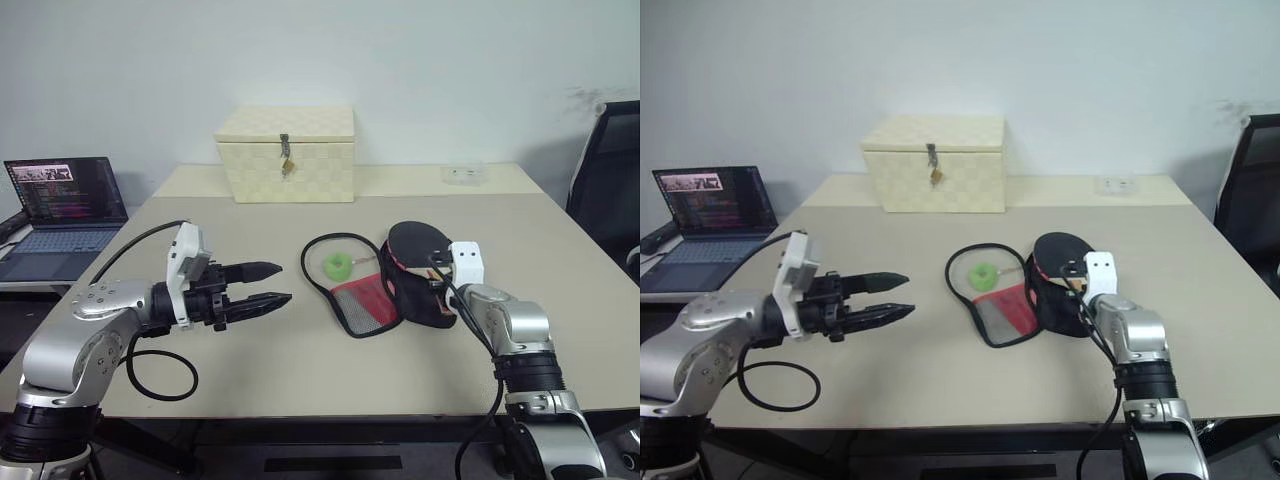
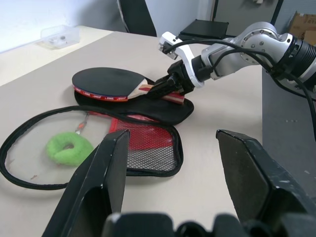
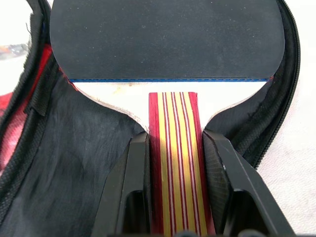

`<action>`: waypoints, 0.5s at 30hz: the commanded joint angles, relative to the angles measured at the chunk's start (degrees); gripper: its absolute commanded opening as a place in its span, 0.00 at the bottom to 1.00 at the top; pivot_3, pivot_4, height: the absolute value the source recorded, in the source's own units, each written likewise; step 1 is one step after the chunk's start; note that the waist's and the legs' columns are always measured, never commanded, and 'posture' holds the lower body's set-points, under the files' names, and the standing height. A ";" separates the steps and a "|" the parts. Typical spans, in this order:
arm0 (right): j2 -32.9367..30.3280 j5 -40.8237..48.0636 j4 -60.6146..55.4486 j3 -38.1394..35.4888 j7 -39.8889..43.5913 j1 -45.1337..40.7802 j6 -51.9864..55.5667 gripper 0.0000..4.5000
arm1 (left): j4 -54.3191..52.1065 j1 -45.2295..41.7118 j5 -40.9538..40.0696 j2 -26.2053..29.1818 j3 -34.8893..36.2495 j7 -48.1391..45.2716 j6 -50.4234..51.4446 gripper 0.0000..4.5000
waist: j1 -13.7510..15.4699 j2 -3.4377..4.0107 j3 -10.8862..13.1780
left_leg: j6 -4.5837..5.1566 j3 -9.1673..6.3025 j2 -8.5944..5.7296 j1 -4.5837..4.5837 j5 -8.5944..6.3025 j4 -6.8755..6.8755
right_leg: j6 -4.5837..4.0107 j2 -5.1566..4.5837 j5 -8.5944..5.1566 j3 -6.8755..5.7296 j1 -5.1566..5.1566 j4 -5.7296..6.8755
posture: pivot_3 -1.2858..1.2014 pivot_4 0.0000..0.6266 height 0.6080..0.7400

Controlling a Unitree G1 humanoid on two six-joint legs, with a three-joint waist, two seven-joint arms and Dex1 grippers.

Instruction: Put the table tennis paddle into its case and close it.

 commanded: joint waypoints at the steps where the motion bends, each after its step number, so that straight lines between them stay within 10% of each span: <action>1: 0.45 -0.14 -2.67 -0.05 -0.32 -0.96 -1.16 0.32 | -1.94 -0.86 -0.32 0.52 0.93 0.32 -0.70 0.67 | -0.01 0.00 0.00 | 0.00 0.00 0.00 0.00 0.00 0.00 | 0.00 0.00 0.00 0.00 0.00 0.01 | 0.52 0.24 1.00; 10: -0.12 -0.81 -9.98 1.22 -0.17 2.41 2.14 0.99 | -2.14 -0.37 -0.11 0.27 0.90 1.08 -0.86 0.67 | 0.02 0.00 0.00 | 0.00 -0.02 0.01 0.00 0.00 0.01 | 0.00 0.00 0.00 -0.01 0.00 0.01 | 0.52 0.24 1.00; 15: -0.21 -0.75 -11.32 2.01 0.48 4.28 3.19 0.99 | -1.82 -0.38 0.16 -0.01 0.56 1.24 -1.31 0.67 | 0.01 -0.01 -0.01 | 0.00 -0.01 0.01 0.01 0.00 0.01 | 0.00 0.00 0.00 0.00 0.01 0.03 | 0.52 0.24 1.00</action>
